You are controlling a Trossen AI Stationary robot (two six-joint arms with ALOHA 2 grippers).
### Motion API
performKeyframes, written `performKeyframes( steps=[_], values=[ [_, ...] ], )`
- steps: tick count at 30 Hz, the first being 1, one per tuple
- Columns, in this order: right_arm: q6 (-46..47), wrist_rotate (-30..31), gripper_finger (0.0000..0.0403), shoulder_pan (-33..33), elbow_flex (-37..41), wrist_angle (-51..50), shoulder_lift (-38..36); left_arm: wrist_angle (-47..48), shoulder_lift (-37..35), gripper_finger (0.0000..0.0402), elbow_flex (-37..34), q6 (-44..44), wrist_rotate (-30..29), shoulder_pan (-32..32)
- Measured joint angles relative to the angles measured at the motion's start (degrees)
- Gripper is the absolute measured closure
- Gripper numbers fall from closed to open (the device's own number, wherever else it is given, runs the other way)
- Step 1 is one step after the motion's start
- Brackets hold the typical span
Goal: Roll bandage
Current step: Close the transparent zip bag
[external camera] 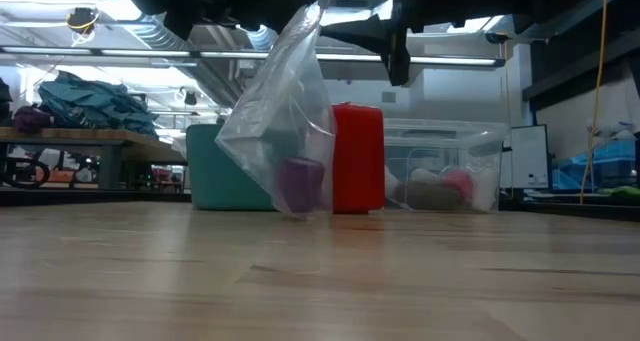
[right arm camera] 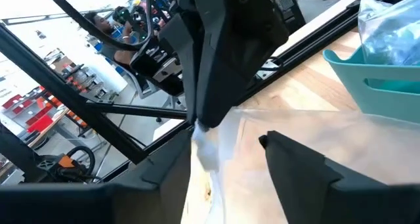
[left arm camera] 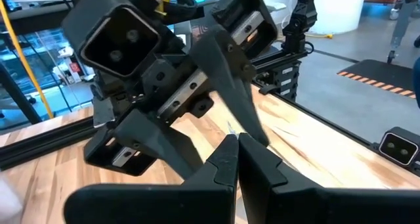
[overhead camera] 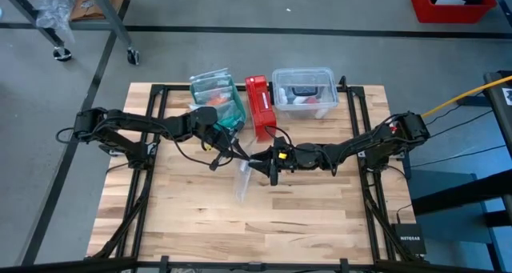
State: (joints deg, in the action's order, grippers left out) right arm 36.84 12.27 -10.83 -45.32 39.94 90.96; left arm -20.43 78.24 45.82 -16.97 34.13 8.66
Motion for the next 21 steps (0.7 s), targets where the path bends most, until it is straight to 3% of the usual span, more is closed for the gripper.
performKeyframes(
  steps=[4, 15, 21],
  values=[
    [0.1, 0.0, 0.0206, 0.0, 0.0, -1.2, 0.0, 0.0, 0.0, 0.0401, 0.0, 0.0, 0.0, 0.9],
    [0.4, 0.2, 0.0292, 0.0, 0.0, -2.4, 0.0, 0.1, 0.0, 0.0401, 0.0, 0.0, 0.1, 1.5],
    [0.4, 0.2, 0.0307, 0.0, 0.0, -2.3, 0.0, 0.6, 0.0, 0.0401, 0.0, 0.7, 0.2, 1.5]
  ],
)
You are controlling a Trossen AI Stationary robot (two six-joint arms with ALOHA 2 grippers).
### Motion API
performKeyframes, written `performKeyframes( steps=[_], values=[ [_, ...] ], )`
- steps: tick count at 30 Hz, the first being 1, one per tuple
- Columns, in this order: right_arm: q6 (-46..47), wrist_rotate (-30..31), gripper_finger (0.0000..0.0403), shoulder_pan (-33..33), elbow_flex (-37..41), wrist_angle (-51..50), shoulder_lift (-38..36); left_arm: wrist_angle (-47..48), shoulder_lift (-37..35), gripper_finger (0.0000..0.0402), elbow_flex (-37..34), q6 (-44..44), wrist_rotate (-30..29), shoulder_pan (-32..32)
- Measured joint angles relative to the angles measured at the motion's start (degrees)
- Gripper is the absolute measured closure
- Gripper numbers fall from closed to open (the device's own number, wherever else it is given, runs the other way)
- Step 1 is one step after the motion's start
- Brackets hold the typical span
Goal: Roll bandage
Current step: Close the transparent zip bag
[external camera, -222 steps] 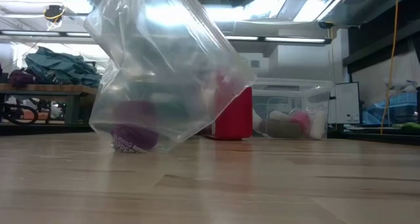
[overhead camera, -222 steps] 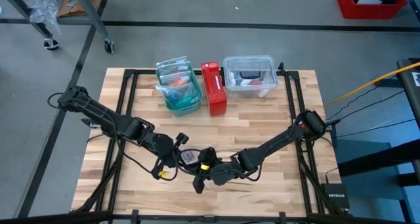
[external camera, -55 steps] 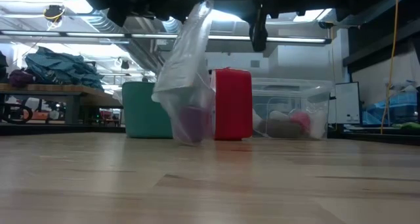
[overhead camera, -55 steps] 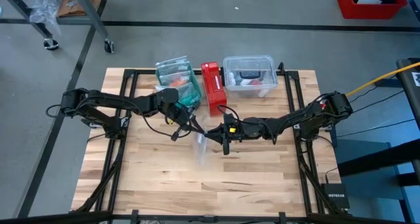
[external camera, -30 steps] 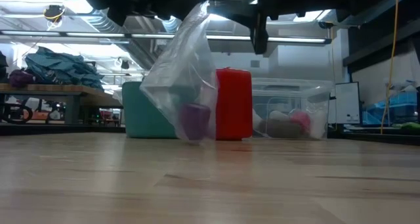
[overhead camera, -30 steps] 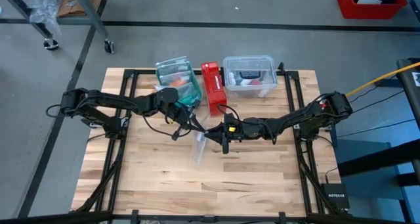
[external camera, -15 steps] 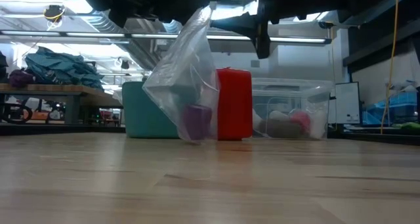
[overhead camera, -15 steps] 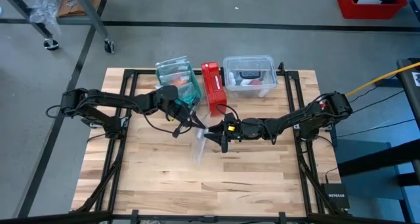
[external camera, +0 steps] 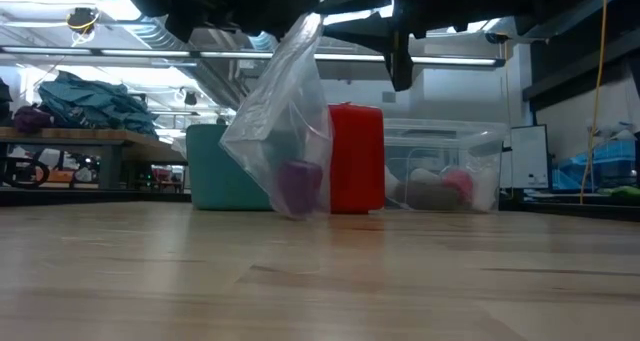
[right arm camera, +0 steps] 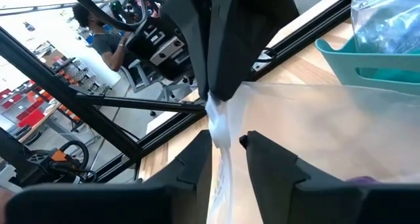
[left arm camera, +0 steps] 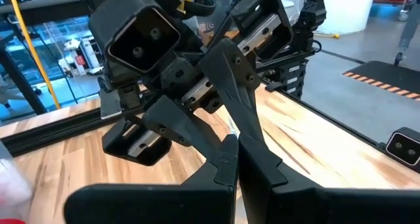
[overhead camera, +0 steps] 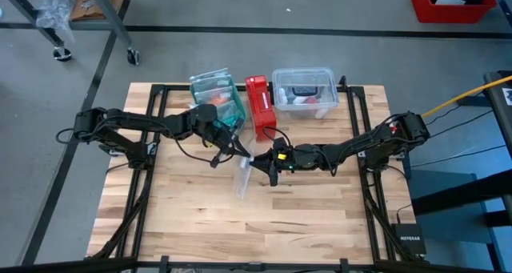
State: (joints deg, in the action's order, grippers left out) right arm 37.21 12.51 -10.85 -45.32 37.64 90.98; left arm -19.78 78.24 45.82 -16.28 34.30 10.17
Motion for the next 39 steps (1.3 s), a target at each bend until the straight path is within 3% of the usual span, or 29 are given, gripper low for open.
performKeyframes(
  steps=[20, 29, 39],
  values=[
    [-0.2, 0.5, 0.0311, 0.0, 0.0, 0.4, 0.0, 1.1, 0.0, 0.0401, 0.0, 2.4, 1.9, 0.0],
    [-0.2, 0.4, 0.0389, 0.0, 0.0, 0.4, 0.0, 1.1, 0.0, 0.0401, 0.0, 2.3, 1.9, 0.0],
    [0.0, 0.5, 0.0396, 0.0, 0.0, 0.2, 0.0, 0.5, 0.0, 0.0401, 0.0, 2.3, 2.1, 0.0]
  ],
)
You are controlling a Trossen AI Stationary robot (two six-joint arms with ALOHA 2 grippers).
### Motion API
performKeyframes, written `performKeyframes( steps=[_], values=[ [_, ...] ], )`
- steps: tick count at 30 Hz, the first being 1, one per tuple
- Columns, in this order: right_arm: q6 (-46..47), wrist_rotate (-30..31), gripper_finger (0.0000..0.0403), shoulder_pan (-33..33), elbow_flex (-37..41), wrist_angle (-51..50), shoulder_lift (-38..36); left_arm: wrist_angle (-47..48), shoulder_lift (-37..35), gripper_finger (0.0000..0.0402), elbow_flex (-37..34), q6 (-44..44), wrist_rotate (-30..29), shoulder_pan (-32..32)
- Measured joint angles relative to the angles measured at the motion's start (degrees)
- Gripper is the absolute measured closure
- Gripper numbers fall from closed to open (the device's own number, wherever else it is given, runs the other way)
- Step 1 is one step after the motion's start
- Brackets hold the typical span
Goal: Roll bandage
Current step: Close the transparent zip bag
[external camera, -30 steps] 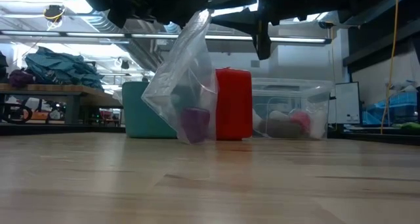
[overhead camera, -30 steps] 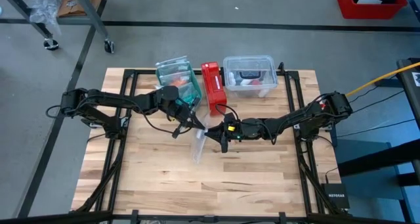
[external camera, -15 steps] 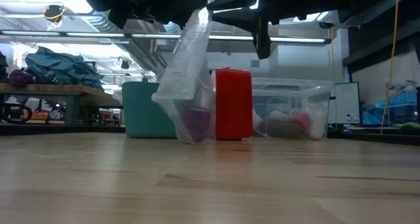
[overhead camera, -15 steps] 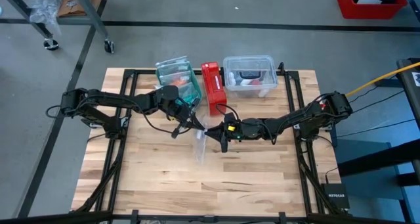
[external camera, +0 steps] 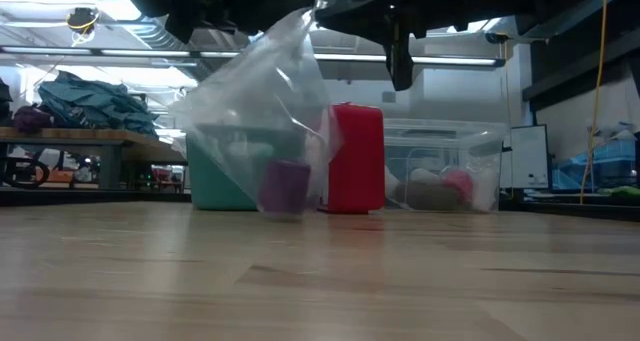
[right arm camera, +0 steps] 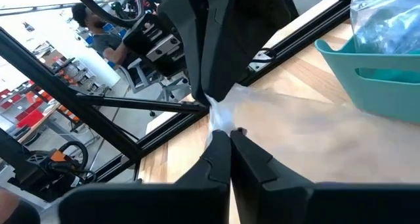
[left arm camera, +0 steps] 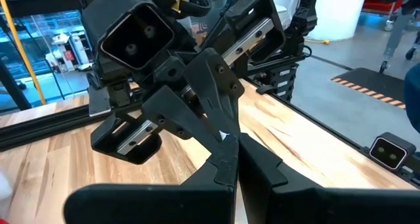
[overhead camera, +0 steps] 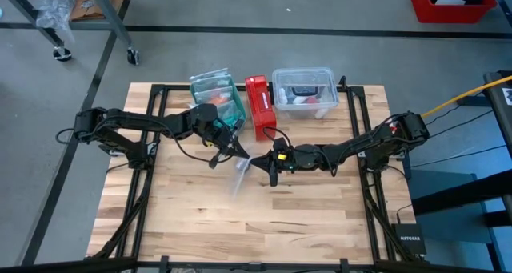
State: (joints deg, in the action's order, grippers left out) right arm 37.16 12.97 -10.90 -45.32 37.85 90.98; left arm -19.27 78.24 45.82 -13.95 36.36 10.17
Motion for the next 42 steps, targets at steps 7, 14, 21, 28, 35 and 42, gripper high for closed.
performKeyframes(
  steps=[7, 14, 21, 28, 35, 42],
  values=[
    [0.1, -0.6, 0.0383, 0.0, 0.0, 0.0, 0.0, 0.8, 0.0, 0.0401, 0.0, 0.0, 0.0, 0.0],
    [0.1, -0.9, 0.0319, 0.0, 0.0, 0.2, 0.0, 1.2, 0.0, 0.0401, 0.0, 0.0, 0.1, 0.0],
    [0.1, -0.2, 0.0293, 0.0, 0.0, 0.3, 0.0, 1.2, 0.0, 0.0401, 0.0, 0.1, 1.6, -0.1],
    [-0.4, 0.4, 0.0293, 0.0, 0.0, 1.3, 0.0, 0.5, 0.0, 0.0401, 0.0, 0.4, 2.4, -0.1],
    [-5.7, -0.5, 0.0293, 0.0, -0.1, 5.7, 0.0, 0.7, 0.0, 0.0401, 0.0, 0.9, 2.9, -0.1],
    [-5.7, -0.5, 0.0293, 0.0, -0.1, 4.4, 0.0, 0.2, 0.0, 0.0401, 0.0, 1.6, 3.5, -0.1]
  ],
)
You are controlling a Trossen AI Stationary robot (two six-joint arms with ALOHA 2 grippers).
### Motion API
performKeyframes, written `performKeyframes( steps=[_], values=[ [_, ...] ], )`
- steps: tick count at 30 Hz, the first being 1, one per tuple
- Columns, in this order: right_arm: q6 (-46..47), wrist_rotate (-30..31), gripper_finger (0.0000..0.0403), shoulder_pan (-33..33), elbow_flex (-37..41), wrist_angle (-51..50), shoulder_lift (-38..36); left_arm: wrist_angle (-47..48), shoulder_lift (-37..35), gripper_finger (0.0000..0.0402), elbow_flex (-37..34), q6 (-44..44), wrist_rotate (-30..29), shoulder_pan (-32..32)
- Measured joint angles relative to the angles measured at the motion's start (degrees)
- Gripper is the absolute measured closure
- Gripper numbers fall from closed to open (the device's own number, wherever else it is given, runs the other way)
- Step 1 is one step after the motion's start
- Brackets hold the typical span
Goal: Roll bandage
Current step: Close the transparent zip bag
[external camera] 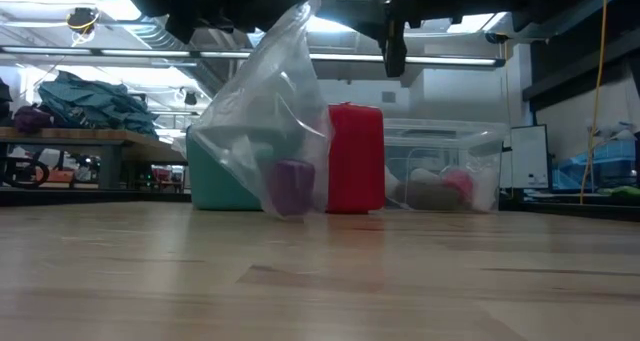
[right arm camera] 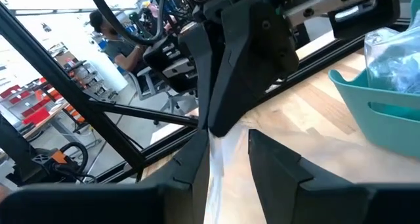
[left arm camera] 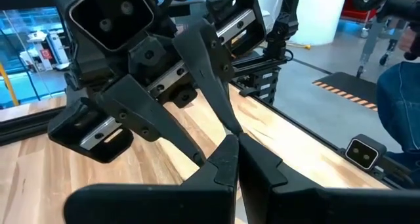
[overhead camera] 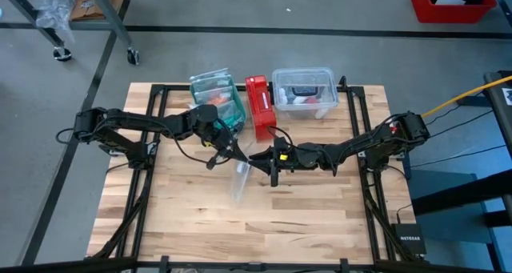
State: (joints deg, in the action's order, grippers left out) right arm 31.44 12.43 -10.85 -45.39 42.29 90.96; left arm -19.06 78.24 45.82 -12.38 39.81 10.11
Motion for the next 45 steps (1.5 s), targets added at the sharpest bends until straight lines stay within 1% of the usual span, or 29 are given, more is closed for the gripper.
performKeyframes(
  steps=[3, 5, 8, 13, 14, 20, 24, 27, 34, 37, 41, 45],
  values=[
    [0.0, 0.0, 0.0296, 0.0, 0.0, -0.1, 0.0, -0.2, 0.0, 0.0401, 0.0, 0.0, 0.0, 0.0],
    [0.0, 0.0, 0.0307, 0.0, 0.0, -0.2, 0.0, -0.3, 0.0, 0.0401, 0.0, 0.3, 0.0, 0.0],
    [0.0, 0.0, 0.0334, 0.0, 0.0, -0.1, 0.0, -0.7, 0.0, 0.0401, 0.0, 0.4, 0.0, 0.0],
    [-0.1, -0.2, 0.0391, 0.0, 0.0, -0.1, 0.0, -0.9, 0.0, 0.0401, 0.0, 0.4, 0.0, 0.0],
    [-0.3, -0.2, 0.0396, 0.0, 0.0, -0.1, 0.0, -0.9, 0.0, 0.0401, 0.0, 0.4, 0.0, 0.0],
    [-0.4, -0.1, 0.0396, 0.0, 0.0, 0.0, 0.0, -1.1, 0.0, 0.0398, 0.0, 3.0, 0.0, 0.0],
    [-0.4, 0.3, 0.0398, 0.0, 0.0, -0.1, 0.0, -1.2, 0.0, 0.0385, 0.0, 3.6, 0.0, 0.0],
    [-0.4, 0.5, 0.0399, 0.0, 0.0, -0.1, 0.0, -1.2, 0.0, 0.0366, 0.0, 3.7, 0.0, 0.0],
    [-0.4, 0.6, 0.0400, 0.0, 0.0, 0.4, 0.0, -1.1, 0.0, 0.0307, 0.0, 5.4, 0.0, 0.0],
    [-0.4, 0.6, 0.0400, 0.0, 0.0, 1.1, 0.0, -1.2, 0.0, 0.0292, 0.0, 5.5, 0.1, 0.0],
    [-0.4, 0.4, 0.0400, 0.0, -0.7, 0.7, 0.0, -1.3, 0.0, 0.0290, 0.0, 4.4, 0.3, 0.0],
    [-2.3, 0.0, 0.0401, 0.0, -1.7, 0.3, 0.0, -1.4, -0.1, 0.0301, 0.0, 3.4, 0.3, 0.0]
  ],
)
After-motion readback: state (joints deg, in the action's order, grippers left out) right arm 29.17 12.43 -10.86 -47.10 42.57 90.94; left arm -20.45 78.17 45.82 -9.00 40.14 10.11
